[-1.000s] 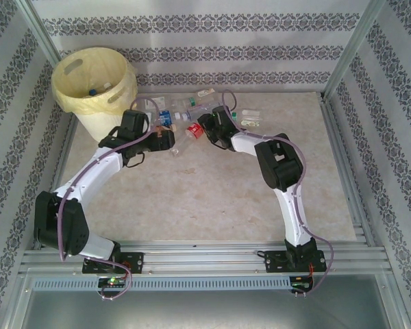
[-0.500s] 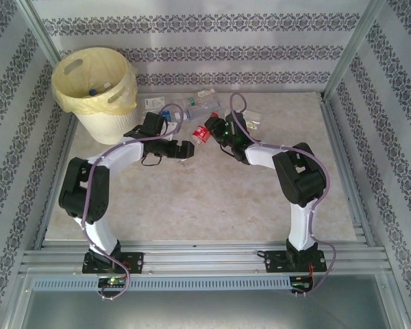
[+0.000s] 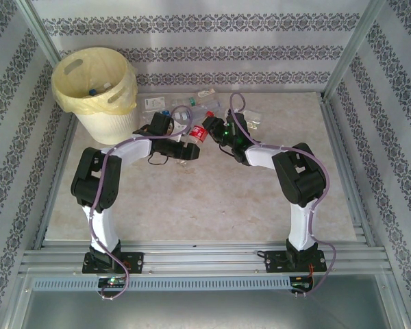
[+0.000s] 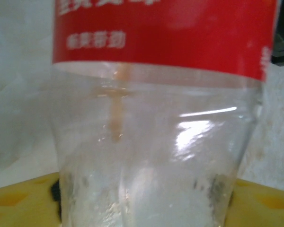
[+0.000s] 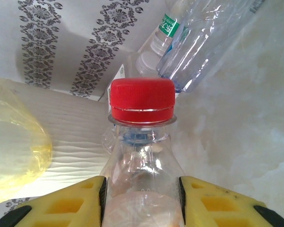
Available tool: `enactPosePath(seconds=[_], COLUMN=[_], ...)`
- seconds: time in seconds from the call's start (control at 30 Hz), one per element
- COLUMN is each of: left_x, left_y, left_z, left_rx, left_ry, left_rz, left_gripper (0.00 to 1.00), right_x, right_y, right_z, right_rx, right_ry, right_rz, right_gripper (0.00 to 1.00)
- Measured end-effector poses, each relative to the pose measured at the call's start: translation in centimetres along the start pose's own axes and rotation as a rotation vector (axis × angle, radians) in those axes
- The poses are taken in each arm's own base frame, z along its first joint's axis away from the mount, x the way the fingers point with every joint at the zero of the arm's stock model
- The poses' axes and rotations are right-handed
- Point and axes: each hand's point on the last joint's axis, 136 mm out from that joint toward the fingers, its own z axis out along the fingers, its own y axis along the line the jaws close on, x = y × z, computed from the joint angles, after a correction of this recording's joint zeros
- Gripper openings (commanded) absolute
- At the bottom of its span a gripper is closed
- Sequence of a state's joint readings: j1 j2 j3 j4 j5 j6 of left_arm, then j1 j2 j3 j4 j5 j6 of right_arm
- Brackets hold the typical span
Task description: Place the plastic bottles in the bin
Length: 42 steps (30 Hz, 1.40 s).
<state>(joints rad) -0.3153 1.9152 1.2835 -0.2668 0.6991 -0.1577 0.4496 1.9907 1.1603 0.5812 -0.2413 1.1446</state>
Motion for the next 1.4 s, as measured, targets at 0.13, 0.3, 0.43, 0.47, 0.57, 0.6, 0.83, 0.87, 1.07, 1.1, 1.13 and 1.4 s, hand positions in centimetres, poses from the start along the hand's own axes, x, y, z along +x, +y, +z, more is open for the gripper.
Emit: enactPosePath(seconds=[0.13, 0.3, 0.43, 0.47, 0.57, 0.6, 0.83, 0.87, 1.07, 1.1, 1.13, 1.4], left_x=[-0.2, -0.4, -1.3, -1.7, -3.2, -3.7, -8.6, -9.6, -14.4, -15.0, -15.4, -17.2], left_y=[-0.3, -0.2, 0.3, 0.2, -0.4, -0.6, -1.9, -2.2, -3.4, -3.3, -3.3, -1.0], left_z=[0.0, -0.3, -1.3, -1.9, -3.9, -4.8, -12.2, -13.6, -21.7, -22.9, -23.8, -31.6], left_rx=[0.017, -0.002, -0.075, -0.094, -0.146, -0.166, -0.373, -0.408, -0.597, -0.630, -0.659, -0.939], left_ry=[-0.004, -0.012, -0.051, -0.068, -0.129, -0.155, -0.336, -0.371, -0.577, -0.606, -0.629, -0.781], left_rz=[0.016, 0.019, 0.025, 0.030, 0.054, 0.064, 0.106, 0.111, 0.117, 0.113, 0.109, 0.057], left_gripper=[0.59, 0.52, 0.51, 0.51, 0.51, 0.51, 0.51, 0.51, 0.50, 0.50, 0.50, 0.50], right_x=[0.2, -0.3, -2.1, -2.9, -5.6, -6.7, -10.1, -10.1, -9.5, -9.5, -9.4, -9.5], right_y=[0.1, 1.1, 4.5, 5.8, 9.2, 10.2, 11.9, 11.7, 9.3, 9.1, 9.0, 9.2], right_z=[0.0, -0.6, -2.9, -3.9, -7.2, -8.5, -14.8, -15.1, -15.5, -15.5, -15.5, -16.6], right_rx=[-0.007, -0.025, -0.088, -0.112, -0.175, -0.188, -0.168, -0.155, -0.074, -0.067, -0.061, -0.028], right_ry=[0.012, 0.011, -0.013, -0.028, -0.092, -0.122, -0.287, -0.297, -0.296, -0.293, -0.292, -0.307], right_rz=[-0.001, -0.034, -0.096, -0.118, -0.192, -0.216, -0.316, -0.323, -0.346, -0.348, -0.350, -0.422], right_gripper=[0.41, 0.68, 0.88, 0.97, 0.98, 0.98, 0.98, 0.98, 0.98, 0.98, 0.98, 0.98])
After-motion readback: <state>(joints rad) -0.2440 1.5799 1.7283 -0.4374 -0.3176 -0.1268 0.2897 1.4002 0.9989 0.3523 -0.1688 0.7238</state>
